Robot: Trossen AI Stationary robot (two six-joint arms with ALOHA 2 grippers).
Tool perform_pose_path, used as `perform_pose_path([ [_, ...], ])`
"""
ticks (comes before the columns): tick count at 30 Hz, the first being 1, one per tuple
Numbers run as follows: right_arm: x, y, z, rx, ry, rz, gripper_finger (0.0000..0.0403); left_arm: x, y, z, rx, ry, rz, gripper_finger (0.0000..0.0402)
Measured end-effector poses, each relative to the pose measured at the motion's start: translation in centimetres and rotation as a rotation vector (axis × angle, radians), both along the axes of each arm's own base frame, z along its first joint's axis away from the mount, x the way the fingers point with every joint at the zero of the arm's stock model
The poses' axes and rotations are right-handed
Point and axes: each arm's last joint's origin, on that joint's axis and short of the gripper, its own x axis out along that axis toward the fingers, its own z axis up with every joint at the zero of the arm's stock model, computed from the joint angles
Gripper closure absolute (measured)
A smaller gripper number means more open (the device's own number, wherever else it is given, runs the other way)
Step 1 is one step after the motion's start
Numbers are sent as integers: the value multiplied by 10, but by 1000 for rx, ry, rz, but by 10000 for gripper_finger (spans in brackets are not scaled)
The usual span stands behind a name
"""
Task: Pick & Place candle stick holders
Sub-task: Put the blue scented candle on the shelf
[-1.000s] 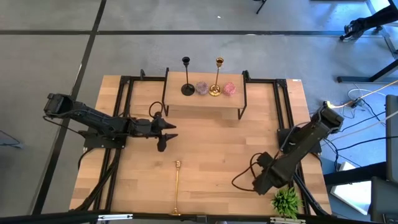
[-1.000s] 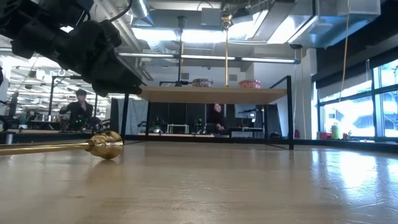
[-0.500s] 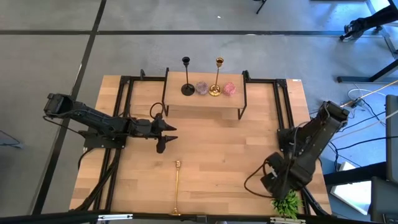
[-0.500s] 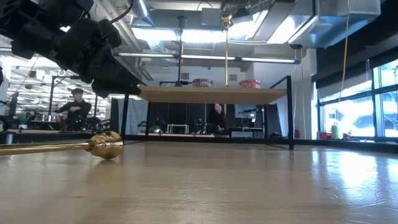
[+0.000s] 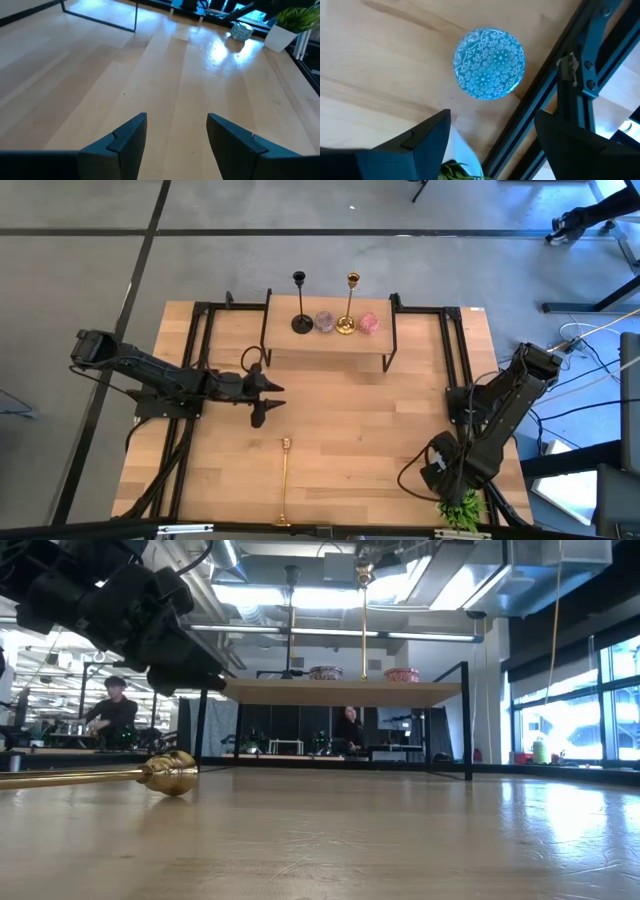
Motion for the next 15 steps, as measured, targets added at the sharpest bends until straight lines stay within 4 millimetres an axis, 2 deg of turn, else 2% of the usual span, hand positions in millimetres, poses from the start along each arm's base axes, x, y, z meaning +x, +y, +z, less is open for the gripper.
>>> perform_pose_path([
  [3,-1,-1,-3,-6,3,-2,111,0,0,1,8,-7,-1,199],
  [10,-3,-5,-27,12,-26,-7,111,0,0,1,11,-11,-6,199],
  [15,-7,-12,-37,-13,5,5,111,0,0,1,10,-11,-8,199],
])
